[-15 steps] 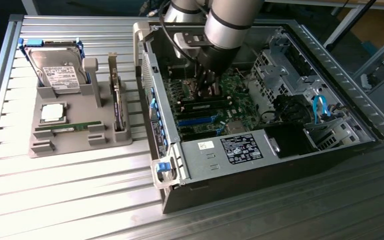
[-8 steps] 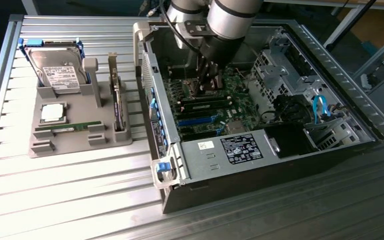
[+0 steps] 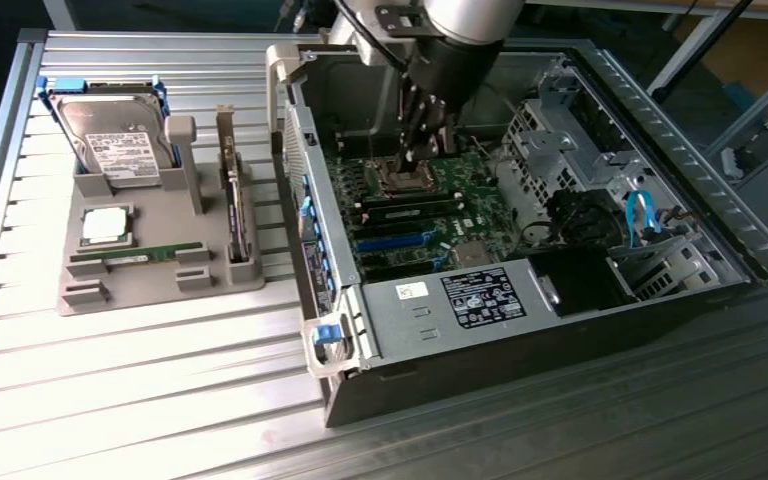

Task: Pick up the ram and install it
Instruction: 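Press down the ram until it locks into place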

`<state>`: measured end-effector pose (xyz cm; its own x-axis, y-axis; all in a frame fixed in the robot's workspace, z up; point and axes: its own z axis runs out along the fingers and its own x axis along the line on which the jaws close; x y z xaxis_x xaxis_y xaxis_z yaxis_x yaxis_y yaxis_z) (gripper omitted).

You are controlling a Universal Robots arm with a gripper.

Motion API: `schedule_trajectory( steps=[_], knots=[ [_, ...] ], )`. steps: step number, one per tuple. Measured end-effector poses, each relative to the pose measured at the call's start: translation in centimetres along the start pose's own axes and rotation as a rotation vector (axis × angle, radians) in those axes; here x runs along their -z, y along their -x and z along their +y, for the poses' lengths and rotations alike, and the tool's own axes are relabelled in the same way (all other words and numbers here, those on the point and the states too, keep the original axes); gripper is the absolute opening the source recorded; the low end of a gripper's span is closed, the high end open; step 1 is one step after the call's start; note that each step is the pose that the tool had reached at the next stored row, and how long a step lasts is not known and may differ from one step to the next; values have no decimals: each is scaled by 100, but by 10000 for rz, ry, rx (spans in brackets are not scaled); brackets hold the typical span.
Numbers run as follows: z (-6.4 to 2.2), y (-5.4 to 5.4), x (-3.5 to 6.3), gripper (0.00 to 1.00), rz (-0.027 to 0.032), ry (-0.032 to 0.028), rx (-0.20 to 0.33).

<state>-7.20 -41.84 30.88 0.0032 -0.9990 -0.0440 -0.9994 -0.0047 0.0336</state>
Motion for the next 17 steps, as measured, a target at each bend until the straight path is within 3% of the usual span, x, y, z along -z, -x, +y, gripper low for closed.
schedule_trajectory(
  steps=[10,17],
  knots=[
    [11,14,323,11,13,0,0],
    [7,15,335,11,13,1,-1]
  ],
)
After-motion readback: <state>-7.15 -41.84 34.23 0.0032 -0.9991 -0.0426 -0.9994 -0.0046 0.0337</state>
